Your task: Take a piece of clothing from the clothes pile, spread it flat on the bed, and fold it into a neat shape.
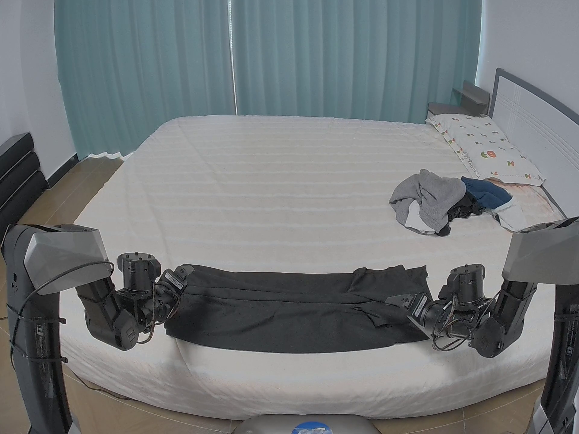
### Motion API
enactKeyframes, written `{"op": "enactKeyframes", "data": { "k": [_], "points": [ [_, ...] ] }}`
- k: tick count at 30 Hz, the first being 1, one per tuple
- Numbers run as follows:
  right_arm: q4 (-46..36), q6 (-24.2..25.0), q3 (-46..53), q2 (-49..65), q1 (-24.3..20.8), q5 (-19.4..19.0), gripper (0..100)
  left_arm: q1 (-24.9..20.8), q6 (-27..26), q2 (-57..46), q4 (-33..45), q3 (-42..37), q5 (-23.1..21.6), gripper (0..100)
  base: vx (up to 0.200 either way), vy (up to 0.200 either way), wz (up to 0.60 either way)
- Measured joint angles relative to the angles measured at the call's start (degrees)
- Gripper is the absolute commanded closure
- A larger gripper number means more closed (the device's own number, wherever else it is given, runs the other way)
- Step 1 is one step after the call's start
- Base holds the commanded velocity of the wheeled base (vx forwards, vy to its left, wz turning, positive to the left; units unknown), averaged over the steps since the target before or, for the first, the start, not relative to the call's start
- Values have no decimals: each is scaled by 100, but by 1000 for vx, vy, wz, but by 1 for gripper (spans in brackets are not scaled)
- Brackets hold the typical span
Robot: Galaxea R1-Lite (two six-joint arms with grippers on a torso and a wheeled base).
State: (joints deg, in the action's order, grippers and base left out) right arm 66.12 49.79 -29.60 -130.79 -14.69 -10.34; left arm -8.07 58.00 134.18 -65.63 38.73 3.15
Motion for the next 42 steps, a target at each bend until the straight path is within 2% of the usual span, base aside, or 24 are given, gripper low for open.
{"op": "enactKeyframes", "data": {
  "k": [4,8,13,32,33,42],
  "points": [
    [556,-33,48,-261,-55,82,0,-16,-15,49,-332,-130,9,0,0,0,0],
    [616,-57,72,-451,-127,197,0,-33,-28,101,-419,-211,13,0,0,0,0],
    [617,-93,35,-619,-228,517,0,-44,-39,135,-424,-240,18,0,0,0,0],
    [529,-104,-603,-991,-210,640,0,-63,-74,176,-430,-254,24,0,0,0,0],
    [525,-94,-621,-997,-210,644,100,-63,-74,176,-430,-251,27,0,0,0,0],
    [538,-74,-601,-1025,-230,846,100,-61,-72,179,-430,-251,29,0,0,0,0]
  ]
}}
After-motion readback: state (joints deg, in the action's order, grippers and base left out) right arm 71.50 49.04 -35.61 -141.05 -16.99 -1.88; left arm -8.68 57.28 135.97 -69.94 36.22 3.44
